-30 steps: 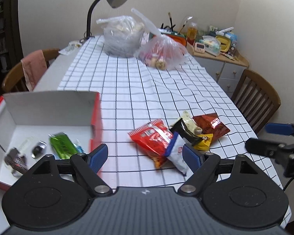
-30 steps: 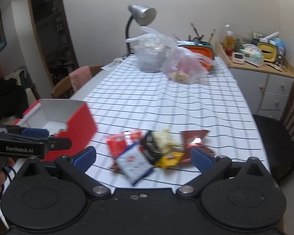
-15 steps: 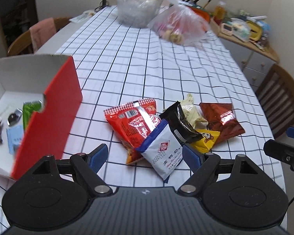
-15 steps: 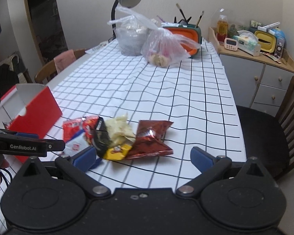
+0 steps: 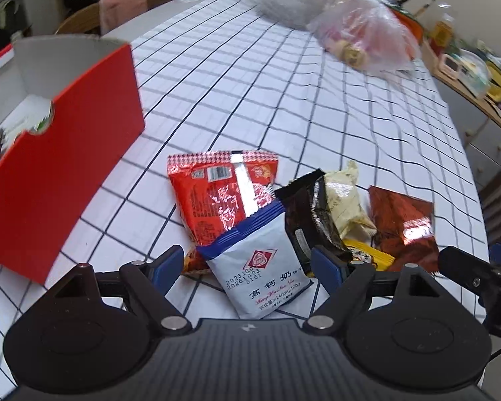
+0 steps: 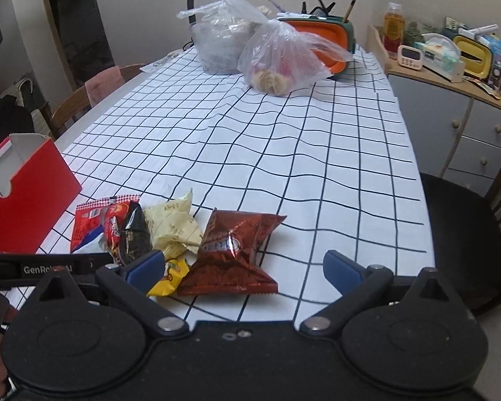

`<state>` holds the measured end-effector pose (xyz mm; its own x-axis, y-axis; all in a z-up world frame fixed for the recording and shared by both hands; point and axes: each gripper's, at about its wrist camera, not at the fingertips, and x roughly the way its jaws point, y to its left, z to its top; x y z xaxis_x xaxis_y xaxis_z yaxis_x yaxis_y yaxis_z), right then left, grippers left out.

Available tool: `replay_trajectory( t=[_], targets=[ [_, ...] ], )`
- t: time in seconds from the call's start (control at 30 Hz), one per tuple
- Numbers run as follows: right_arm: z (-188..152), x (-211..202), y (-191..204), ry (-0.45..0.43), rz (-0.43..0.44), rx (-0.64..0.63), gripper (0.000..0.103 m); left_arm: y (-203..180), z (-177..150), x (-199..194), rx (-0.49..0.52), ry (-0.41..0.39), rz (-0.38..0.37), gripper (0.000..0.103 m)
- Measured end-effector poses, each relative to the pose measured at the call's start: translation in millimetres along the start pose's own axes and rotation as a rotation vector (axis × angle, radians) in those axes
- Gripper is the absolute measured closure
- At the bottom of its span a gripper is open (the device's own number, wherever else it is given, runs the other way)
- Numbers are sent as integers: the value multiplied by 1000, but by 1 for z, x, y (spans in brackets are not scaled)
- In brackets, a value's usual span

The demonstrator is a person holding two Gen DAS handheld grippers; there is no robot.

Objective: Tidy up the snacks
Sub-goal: 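Grasp the white milk-biscuit packet with the left tool while the right tool grasps the brown packet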

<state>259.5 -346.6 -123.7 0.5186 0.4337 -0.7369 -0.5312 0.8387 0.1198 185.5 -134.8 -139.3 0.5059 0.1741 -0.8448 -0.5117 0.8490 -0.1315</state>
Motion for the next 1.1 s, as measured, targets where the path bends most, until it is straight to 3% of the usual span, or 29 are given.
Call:
replay_trajectory(
  t=[0.3, 0.57, 0.77, 0.97, 1.1],
  targets=[
    [9, 38, -5, 56, -1, 79, 8, 1, 1, 12, -76, 22, 36, 20],
    [8, 53, 5, 81, -19, 62, 10, 3, -2, 11, -146, 41, 94, 20],
    [6, 59, 7, 100, -25, 56, 22, 5, -3, 12, -180, 81, 99, 21],
    [6, 63, 10, 113, -21, 61, 34, 6, -4, 10, -187, 104, 64, 42],
    [4, 64, 12, 120, -21, 59, 50, 10, -3, 8, -202, 119, 55, 49]
  ],
)
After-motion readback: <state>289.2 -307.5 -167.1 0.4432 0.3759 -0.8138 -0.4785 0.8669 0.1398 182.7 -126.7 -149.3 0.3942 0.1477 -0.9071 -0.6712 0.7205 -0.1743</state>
